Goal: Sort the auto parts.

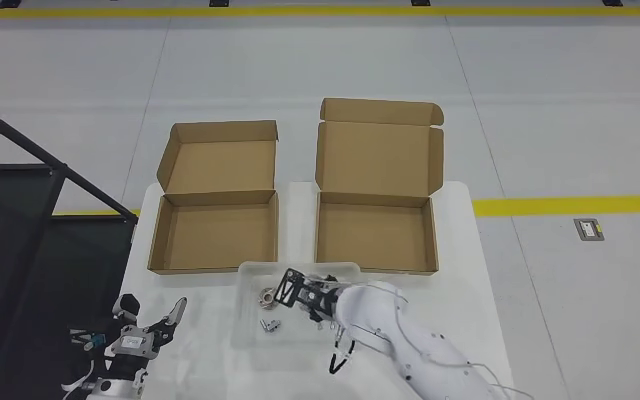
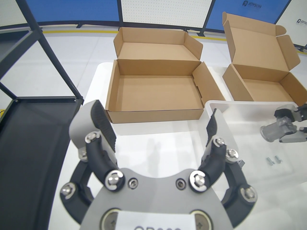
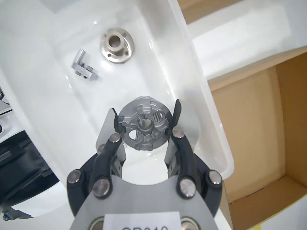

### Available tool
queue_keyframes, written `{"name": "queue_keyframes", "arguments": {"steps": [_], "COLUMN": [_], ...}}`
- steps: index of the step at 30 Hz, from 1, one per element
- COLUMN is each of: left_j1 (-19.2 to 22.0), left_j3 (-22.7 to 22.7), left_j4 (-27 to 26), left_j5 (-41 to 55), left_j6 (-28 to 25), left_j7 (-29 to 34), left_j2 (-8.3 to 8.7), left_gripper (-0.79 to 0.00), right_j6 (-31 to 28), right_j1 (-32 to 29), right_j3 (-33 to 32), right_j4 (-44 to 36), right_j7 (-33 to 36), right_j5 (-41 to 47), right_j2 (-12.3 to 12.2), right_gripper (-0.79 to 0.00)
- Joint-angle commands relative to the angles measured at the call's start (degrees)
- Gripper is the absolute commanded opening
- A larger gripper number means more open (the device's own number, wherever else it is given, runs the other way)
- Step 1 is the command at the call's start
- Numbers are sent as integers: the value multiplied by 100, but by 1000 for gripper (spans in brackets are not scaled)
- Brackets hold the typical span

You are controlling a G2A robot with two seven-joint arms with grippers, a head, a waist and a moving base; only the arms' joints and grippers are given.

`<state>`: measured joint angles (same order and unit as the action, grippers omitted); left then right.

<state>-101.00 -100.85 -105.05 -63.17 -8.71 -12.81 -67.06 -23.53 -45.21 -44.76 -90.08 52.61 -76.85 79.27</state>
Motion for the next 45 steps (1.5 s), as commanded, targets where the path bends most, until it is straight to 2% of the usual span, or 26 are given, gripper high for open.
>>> {"name": "queue_keyframes", "arguments": {"steps": [1,7,11,15,19,22,25,27,38,40,45], "left_j1": [0,0,0,0,0,0,0,0,0,0,0], "left_j3": [0,0,0,0,0,0,0,0,0,0,0], "left_j4": [0,0,0,0,0,0,0,0,0,0,0], "left_j5": [0,0,0,0,0,0,0,0,0,0,0], "left_j6": [0,0,0,0,0,0,0,0,0,0,0], "left_j7": [0,0,0,0,0,0,0,0,0,0,0], "left_j2": [0,0,0,0,0,0,0,0,0,0,0], "left_gripper": [0,0,0,0,0,0,0,0,0,0,0], "right_j6": [-219,-484,-169,244,639,763,739,817,816,587,702], "right_j1": [-180,-607,-537,-115,504,972,1324,1512,1536,1436,1660], "right_j3": [-212,-911,-1139,-1231,-1119,-1057,-921,-851,-840,-774,-626], "right_j4": [-642,-1983,-2137,-1532,-453,511,1259,1649,1680,1665,2367], "right_j7": [-24,-345,-457,-663,-727,-942,-1400,-1467,-1461,-1609,-1674], "right_j5": [-86,-406,-694,-714,-797,-558,-307,-369,-366,-317,32], "right_j2": [-81,-268,-279,-216,-105,-9,92,137,144,147,280], "right_gripper": [-785,-785,-785,-785,-785,-785,-785,-785,-785,-785,-785]}}
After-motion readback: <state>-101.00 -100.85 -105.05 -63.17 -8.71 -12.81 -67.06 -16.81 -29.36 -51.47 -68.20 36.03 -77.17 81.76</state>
